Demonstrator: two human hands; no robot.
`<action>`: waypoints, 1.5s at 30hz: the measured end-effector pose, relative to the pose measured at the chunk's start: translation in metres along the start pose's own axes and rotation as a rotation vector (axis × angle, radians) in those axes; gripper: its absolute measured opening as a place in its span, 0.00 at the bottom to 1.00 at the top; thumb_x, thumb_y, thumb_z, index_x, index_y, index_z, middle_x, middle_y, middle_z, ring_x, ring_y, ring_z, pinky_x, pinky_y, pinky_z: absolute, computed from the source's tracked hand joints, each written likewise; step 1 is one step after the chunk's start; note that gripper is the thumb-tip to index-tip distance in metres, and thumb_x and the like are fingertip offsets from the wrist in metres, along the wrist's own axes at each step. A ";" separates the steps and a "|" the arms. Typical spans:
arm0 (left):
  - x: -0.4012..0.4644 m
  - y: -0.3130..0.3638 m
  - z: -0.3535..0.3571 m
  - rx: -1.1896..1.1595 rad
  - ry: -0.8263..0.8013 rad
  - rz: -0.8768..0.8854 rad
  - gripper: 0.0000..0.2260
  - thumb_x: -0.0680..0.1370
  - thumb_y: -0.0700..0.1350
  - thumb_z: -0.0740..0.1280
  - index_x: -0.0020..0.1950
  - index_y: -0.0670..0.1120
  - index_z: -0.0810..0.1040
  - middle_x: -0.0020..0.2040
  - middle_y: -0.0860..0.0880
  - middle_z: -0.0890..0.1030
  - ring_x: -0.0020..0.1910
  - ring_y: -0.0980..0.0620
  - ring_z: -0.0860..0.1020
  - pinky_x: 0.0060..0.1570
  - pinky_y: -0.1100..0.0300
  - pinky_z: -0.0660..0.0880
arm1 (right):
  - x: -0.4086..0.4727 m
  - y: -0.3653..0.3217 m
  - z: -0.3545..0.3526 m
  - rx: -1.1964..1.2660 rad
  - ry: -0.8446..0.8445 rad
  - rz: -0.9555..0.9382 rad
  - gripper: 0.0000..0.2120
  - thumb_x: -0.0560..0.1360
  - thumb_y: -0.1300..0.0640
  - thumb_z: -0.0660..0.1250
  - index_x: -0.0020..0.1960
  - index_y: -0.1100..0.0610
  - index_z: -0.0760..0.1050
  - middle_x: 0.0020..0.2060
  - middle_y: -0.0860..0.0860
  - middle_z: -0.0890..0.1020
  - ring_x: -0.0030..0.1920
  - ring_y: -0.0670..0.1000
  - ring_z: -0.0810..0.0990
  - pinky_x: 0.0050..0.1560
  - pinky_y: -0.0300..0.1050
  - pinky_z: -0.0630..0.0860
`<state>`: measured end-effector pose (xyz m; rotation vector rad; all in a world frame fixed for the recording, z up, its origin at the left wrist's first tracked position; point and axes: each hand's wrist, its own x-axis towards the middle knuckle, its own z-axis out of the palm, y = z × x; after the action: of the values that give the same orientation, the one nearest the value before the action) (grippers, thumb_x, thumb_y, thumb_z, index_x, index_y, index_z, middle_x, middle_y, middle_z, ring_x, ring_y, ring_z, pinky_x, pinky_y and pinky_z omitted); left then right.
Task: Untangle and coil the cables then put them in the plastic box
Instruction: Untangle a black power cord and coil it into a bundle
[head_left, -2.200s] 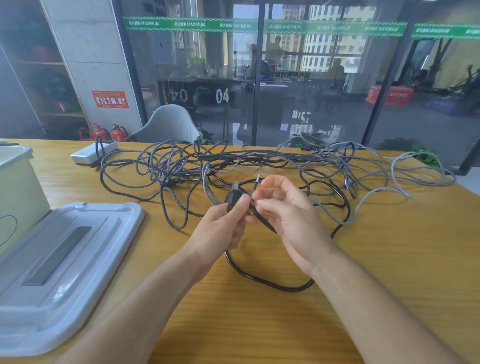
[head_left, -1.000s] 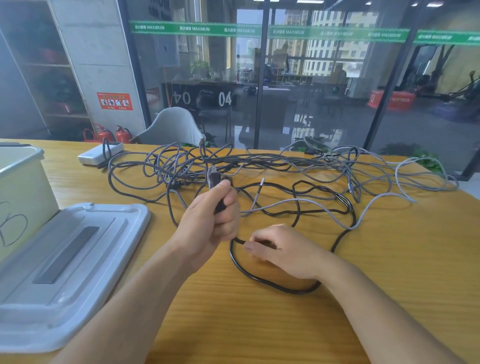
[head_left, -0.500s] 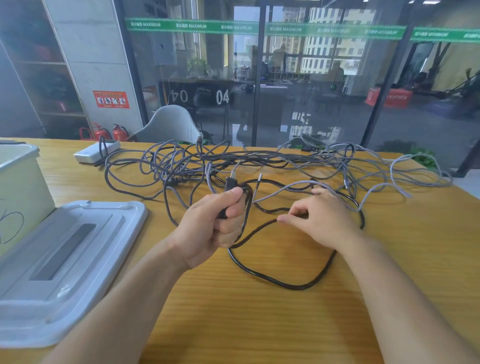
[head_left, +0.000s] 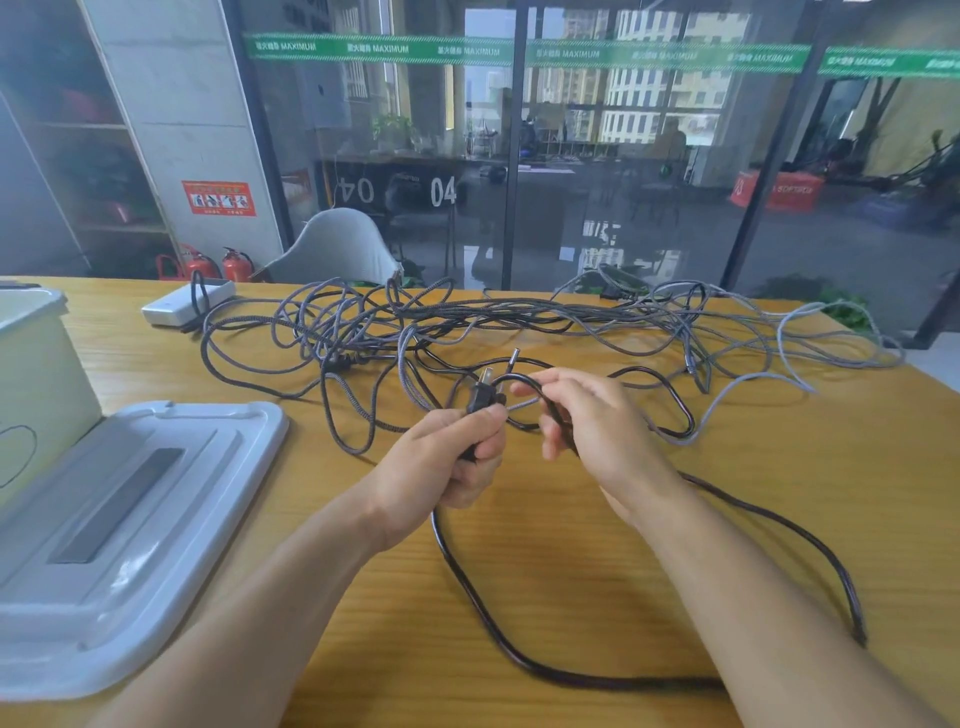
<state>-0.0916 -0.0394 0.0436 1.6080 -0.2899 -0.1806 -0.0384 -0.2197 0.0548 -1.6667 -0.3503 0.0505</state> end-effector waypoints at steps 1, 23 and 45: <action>0.000 0.000 0.000 0.014 0.014 -0.002 0.18 0.87 0.50 0.57 0.38 0.48 0.64 0.30 0.50 0.58 0.29 0.51 0.55 0.28 0.63 0.55 | -0.001 -0.001 0.001 0.015 -0.028 0.008 0.16 0.84 0.63 0.57 0.55 0.59 0.85 0.32 0.49 0.77 0.34 0.50 0.73 0.34 0.42 0.77; 0.002 0.001 0.006 0.004 0.345 0.069 0.18 0.86 0.54 0.59 0.41 0.44 0.67 0.31 0.50 0.60 0.30 0.52 0.55 0.28 0.60 0.53 | -0.014 -0.007 0.005 0.092 -0.237 -0.113 0.11 0.79 0.68 0.71 0.58 0.56 0.82 0.50 0.53 0.88 0.53 0.51 0.87 0.56 0.45 0.82; -0.007 0.020 -0.007 -0.451 0.202 0.122 0.16 0.86 0.52 0.58 0.40 0.47 0.69 0.30 0.49 0.63 0.25 0.50 0.64 0.29 0.60 0.67 | -0.020 0.011 0.018 -0.420 -0.765 0.156 0.26 0.85 0.38 0.57 0.43 0.57 0.80 0.28 0.47 0.68 0.26 0.47 0.63 0.28 0.40 0.64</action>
<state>-0.0976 -0.0318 0.0634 1.1468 -0.1744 0.0126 -0.0594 -0.2082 0.0384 -2.0429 -0.8462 0.7918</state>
